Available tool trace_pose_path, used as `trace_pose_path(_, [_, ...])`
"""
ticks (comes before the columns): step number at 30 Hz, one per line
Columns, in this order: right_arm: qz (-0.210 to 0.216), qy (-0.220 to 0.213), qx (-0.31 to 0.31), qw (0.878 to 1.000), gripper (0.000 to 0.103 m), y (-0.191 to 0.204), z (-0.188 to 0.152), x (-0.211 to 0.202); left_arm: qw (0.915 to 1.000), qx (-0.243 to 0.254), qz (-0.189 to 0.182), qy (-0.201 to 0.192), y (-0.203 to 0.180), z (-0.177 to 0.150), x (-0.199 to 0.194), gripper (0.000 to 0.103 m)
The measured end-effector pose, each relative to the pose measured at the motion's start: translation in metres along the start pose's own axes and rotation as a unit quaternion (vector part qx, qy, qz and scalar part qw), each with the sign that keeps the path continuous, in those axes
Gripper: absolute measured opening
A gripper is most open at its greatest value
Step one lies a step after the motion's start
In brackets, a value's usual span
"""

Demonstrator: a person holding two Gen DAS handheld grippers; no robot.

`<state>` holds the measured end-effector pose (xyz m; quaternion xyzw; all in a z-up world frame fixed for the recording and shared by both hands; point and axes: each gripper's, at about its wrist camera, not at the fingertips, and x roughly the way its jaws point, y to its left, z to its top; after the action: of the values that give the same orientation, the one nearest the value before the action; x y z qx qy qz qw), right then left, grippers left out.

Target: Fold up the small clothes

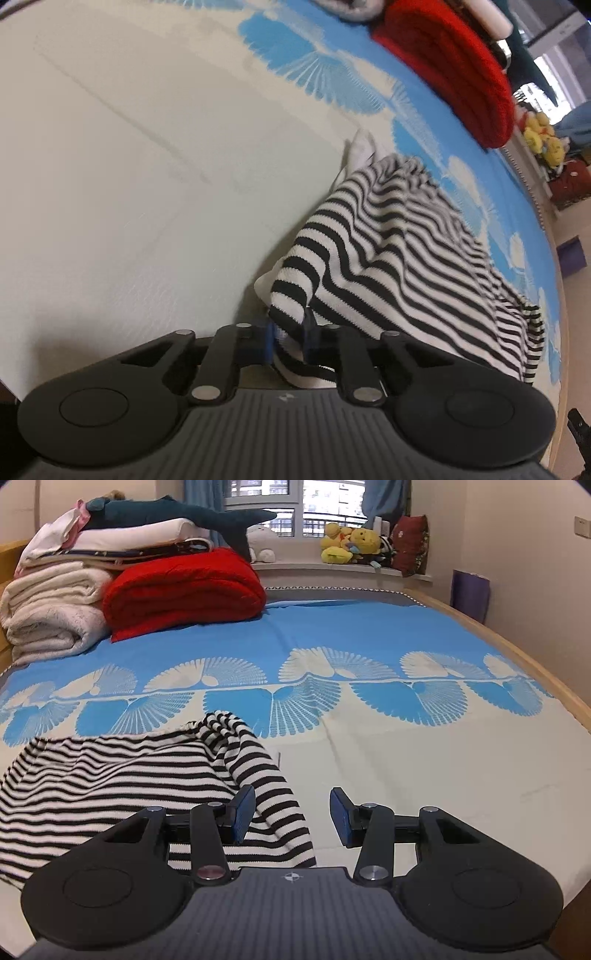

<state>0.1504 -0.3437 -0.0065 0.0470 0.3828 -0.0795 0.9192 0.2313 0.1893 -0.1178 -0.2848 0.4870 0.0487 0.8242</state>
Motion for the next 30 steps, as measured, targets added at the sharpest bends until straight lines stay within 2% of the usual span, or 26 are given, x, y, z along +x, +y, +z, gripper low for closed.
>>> trace_pose_path(6, [0.002,-0.006,0.015,1.000,0.046,0.002,0.004,0.002,0.9989,0.007,0.000,-0.046,0.007,0.000,-0.030,0.012])
trace_pose_path(11, [0.006,-0.012,0.008,1.000,0.046,0.007,0.007,0.004,0.9926,0.032,0.076,-0.089,0.010,0.000,-0.046,0.012])
trace_pose_path(13, [0.005,-0.014,0.010,1.000,0.046,0.007,0.008,0.003,0.9920,0.021,0.082,-0.094,0.011,0.002,-0.050,0.012])
trace_pose_path(15, [0.003,-0.015,0.017,1.000,0.046,0.003,0.010,0.003,0.9914,0.026,0.072,-0.106,0.001,0.002,-0.056,0.012])
trace_pose_path(16, [0.002,-0.015,0.023,1.000,0.046,0.000,0.010,0.003,0.9906,0.040,0.059,-0.117,-0.011,0.001,-0.061,0.012])
trace_pose_path(19, [-0.003,-0.018,0.048,0.999,0.046,-0.014,0.012,0.000,0.9867,0.087,-0.019,-0.136,-0.058,-0.004,-0.077,0.011])
trace_pose_path(22, [-0.003,-0.018,0.081,0.997,0.046,-0.030,0.013,-0.002,0.9737,0.145,-0.111,-0.136,-0.122,-0.025,-0.088,0.011])
trace_pose_path(24, [-0.004,-0.020,0.100,0.995,0.046,-0.040,0.014,-0.004,0.9648,0.176,-0.154,-0.122,-0.166,-0.046,-0.086,0.011])
trace_pose_path(26, [-0.007,-0.025,0.111,0.994,0.046,-0.048,0.014,-0.006,0.9573,0.205,-0.181,-0.093,-0.211,-0.072,-0.076,0.011])
trace_pose_path(27, [-0.008,-0.027,0.114,0.993,0.046,-0.052,0.015,-0.008,0.9523,0.223,-0.191,-0.083,-0.231,-0.086,-0.071,0.011])
trace_pose_path(30, [-0.011,-0.035,0.113,0.993,0.046,-0.059,0.015,-0.010,0.9245,0.301,-0.230,-0.038,-0.294,-0.140,-0.048,0.011])
